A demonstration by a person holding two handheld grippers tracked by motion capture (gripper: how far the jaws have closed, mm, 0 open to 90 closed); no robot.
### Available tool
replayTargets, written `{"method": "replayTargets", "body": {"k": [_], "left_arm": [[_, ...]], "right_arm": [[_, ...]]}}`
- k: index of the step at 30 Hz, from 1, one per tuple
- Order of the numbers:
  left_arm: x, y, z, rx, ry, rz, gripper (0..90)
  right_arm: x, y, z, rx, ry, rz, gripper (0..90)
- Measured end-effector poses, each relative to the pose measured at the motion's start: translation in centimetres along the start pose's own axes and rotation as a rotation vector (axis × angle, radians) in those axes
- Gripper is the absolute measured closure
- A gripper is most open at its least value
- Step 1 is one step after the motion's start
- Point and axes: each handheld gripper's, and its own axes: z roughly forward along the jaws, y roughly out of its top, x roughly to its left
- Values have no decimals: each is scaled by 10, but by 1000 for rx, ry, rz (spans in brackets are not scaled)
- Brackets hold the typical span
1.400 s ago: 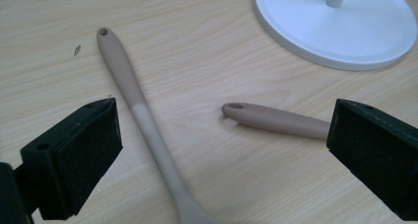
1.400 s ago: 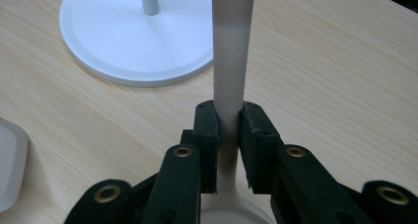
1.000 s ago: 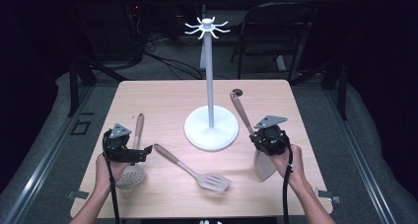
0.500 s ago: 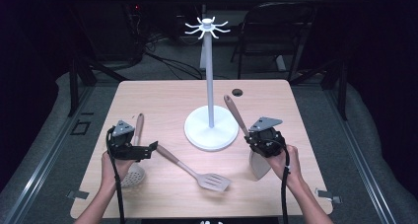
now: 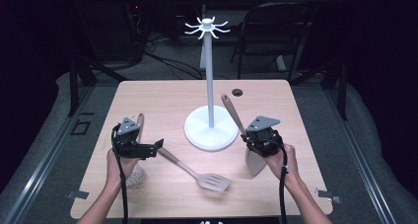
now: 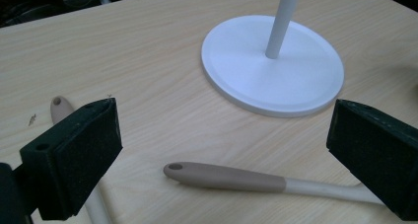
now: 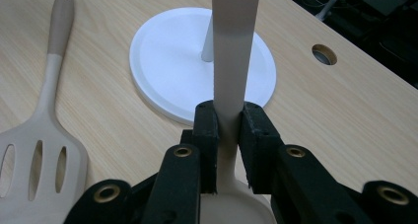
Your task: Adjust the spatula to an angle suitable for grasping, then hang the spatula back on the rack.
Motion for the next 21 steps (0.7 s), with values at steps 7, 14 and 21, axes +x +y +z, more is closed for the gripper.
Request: {"method": "replayTargets", "body": {"k": [7, 14, 21], "left_arm": [[-12, 18, -2, -45, -30, 12, 3], [-28, 38, 6, -80, -72, 31, 4], [-49, 56, 20, -92, -117, 39, 4]], "right_arm": [[3, 4, 3, -8, 6, 1, 786], [4, 12, 4, -12, 9, 0, 786], [3, 22, 6, -11, 12, 12, 786]]}}
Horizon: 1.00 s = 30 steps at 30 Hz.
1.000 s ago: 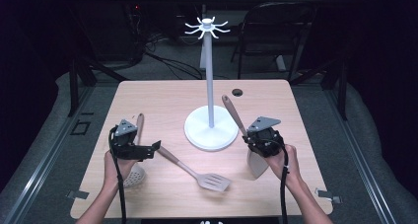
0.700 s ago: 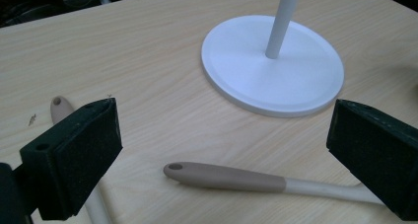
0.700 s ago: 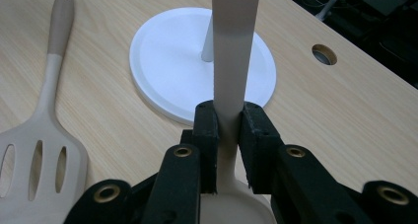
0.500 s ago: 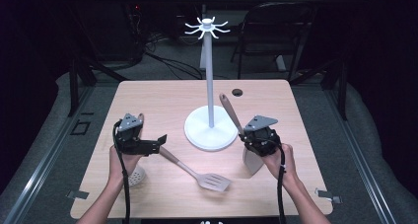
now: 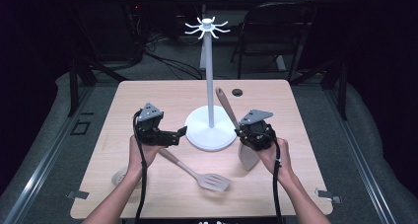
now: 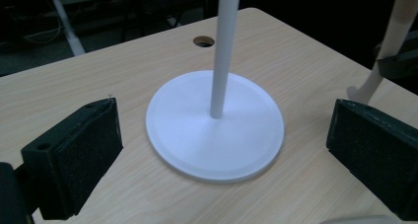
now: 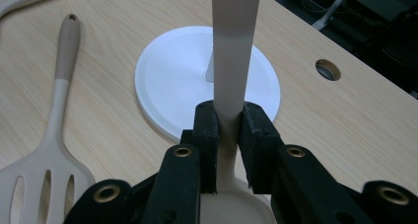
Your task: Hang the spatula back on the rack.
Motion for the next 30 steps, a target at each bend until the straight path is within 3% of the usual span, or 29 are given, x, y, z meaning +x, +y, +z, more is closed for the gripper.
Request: {"method": "replayTargets", "body": {"k": [3, 6, 12, 16, 19, 23, 26, 28, 30], "left_arm": [[-3, 9, 10, -8, -28, 12, 6], [-6, 14, 17, -36, -66, -9, 3], [-25, 17, 27, -68, -80, -10, 12], [-34, 21, 33, -78, -111, -7, 47], [-39, 25, 38, -86, -135, -6, 109], [-45, 29, 46, -101, -207, -26, 160], [-50, 33, 52, -122, -251, -43, 255], [-52, 34, 54, -126, -259, -44, 351], [-56, 34, 60, -141, -270, -75, 390]], "right_arm": [[-3, 3, 4, 10, 9, 17, 786], [-5, 7, 10, 17, 5, 12, 786], [-1, 9, 15, 19, 21, 30, 786], [2, 10, 13, 12, 21, 41, 785], [4, 11, 10, -6, 22, 36, 785], [6, 15, 8, -22, 20, 39, 785], [7, 18, 8, -30, 32, 47, 785], [8, 19, 8, -31, 32, 49, 785], [10, 20, 9, -29, 33, 42, 784]]}}
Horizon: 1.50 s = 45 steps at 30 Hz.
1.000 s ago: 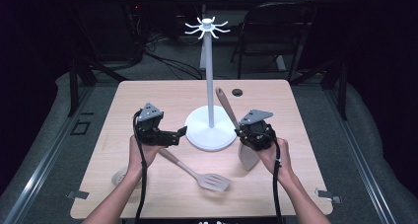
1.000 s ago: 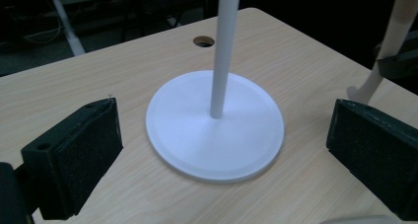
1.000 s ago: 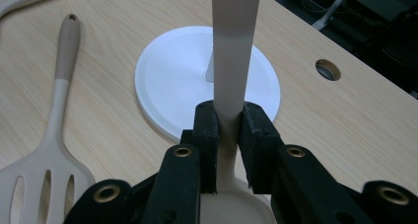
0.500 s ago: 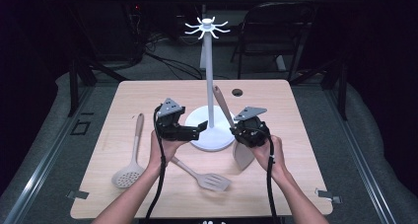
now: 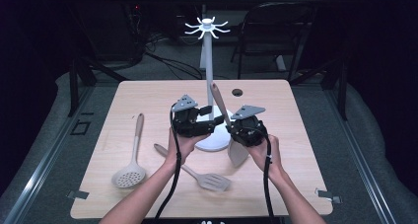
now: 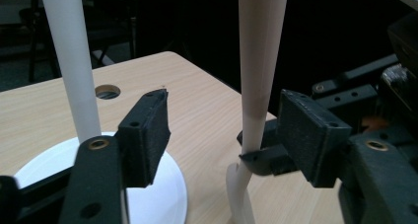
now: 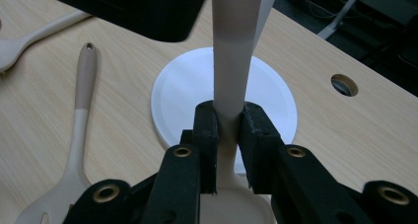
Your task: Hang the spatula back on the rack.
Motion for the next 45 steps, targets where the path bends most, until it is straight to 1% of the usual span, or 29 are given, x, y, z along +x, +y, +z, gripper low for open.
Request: {"method": "replayTargets", "body": {"k": [1, 2, 5, 6, 8, 9, 10, 14, 15, 16, 20, 22, 23, 24, 25, 27, 29, 31, 32, 33, 35, 37, 38, 39, 40, 41, 42, 43, 45], "left_arm": [[0, 0, 0, 0, 0, 0, 421], [0, -2, 3, -1, -10, -9, 428], [1, -3, 5, 3, -15, -13, 487], [1, -4, 7, 4, -32, -20, 524], [1, -4, 9, -10, -48, -3, 554], [1, -4, 9, -12, -46, 1, 570], [1, -5, 11, -19, -55, -1, 585], [2, -6, 14, -29, -76, -23, 623], [2, -6, 15, -34, -80, -40, 642], [2, -6, 15, -38, -85, -47, 657], [0, -6, 16, -36, -91, -39, 692], [-1, -6, 16, -35, -83, -32, 691], [-2, -6, 16, -36, -85, -29, 694], [-2, -6, 16, -37, -83, -25, 708], [-2, -6, 16, -46, -91, -25, 723], [-2, -7, 16, -57, -89, -32, 759], [-1, -7, 16, -66, -107, -56, 765], [-1, -7, 16, -64, -102, -62, 768], [0, -6, 16, -62, -109, -75, 768], [0, -6, 16, -62, -109, -75, 769], [1, -5, 16, -59, -113, -68, 770], [1, -5, 17, -59, -108, -61, 770], [1, -4, 17, -58, -103, -47, 771], [1, -4, 17, -58, -103, -47, 771], [2, -2, 15, -55, -107, -43, 771], [2, -2, 15, -55, -107, -43, 771], [2, 1, 13, -58, -105, -29, 771], [1, 3, 12, -56, -105, -17, 771], [0, 7, 10, -54, -96, 14, 771]], "right_arm": [[0, 0, 0, 0, 0, 0, 784], [0, 0, 1, 0, 5, 4, 784], [2, 0, 2, -9, 8, 10, 784], [2, 0, 2, -11, 7, 13, 784], [1, 0, 1, -6, 12, 13, 783], [1, -1, 1, -8, 9, 16, 782], [1, -1, 1, -12, 9, 22, 782], [-2, -2, 1, -15, 10, 28, 782], [-3, -2, 1, -12, 5, 28, 782], [-3, -2, 1, -14, 5, 27, 782], [-2, -2, 0, -26, 3, 36, 782], [-2, -2, -1, -22, 3, 34, 782], [-1, -2, -1, -23, 3, 36, 782], [-1, -2, -1, -23, 2, 34, 782], [-1, -2, 0, -28, 5, 36, 782], [-1, -1, 0, -35, 11, 41, 780], [0, -2, -1, -47, 13, 41, 778], [0, -2, -1, -48, 15, 45, 776], [-1, -3, -2, -54, 21, 43, 770], [-1, -4, -3, -59, 24, 43, 767], [-2, -6, -4, -61, 34, 46, 764], [-2, -8, -6, -64, 35, 40, 762], [-4, -11, -8, -61, 34, 41, 753], [-4, -11, -8, -61, 34, 41, 753], [-6, -15, -9, -55, 31, 46, 725], [-6, -15, -9, -55, 31, 46, 725], [-9, -21, -11, -46, 37, 56, 688], [-10, -23, -13, -39, 33, 54, 667], [-15, -30, -16, -30, 43, 59, 620]]}}
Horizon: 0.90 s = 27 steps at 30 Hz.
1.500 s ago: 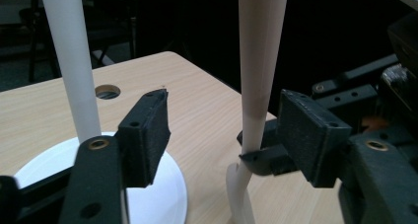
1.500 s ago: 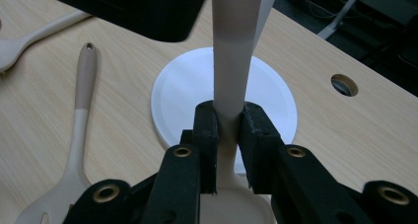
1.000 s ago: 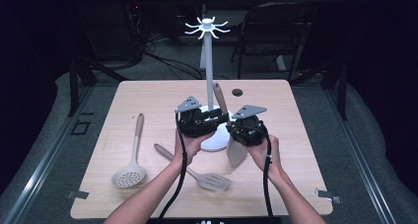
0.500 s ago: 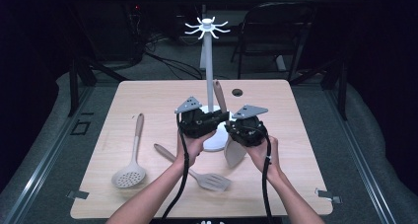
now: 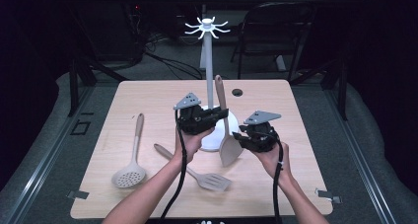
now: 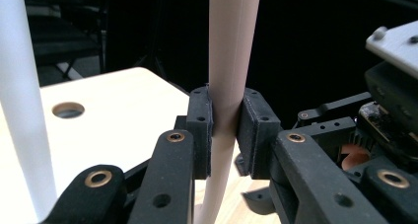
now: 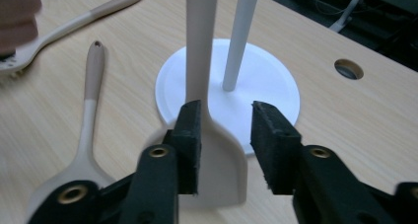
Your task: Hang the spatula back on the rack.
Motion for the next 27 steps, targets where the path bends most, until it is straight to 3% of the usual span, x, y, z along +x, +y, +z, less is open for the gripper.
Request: {"method": "replayTargets", "body": {"k": [3, 9, 17, 25, 27], "left_arm": [[1, 5, -2, -1, 2, 34, 770], [6, 14, -5, 7, 10, 50, 770], [10, 24, -8, 30, 12, 72, 770], [13, 38, -8, 32, 10, 93, 770], [13, 42, -8, 30, 7, 99, 770]], "right_arm": [[-7, -9, -3, 9, 15, 4, 561], [-13, -24, -6, 47, 39, 30, 363], [-20, -47, -7, 112, 33, 51, 166], [-23, -50, -5, 135, 32, 62, 0], [-23, -51, -5, 136, 29, 60, 0]]}}
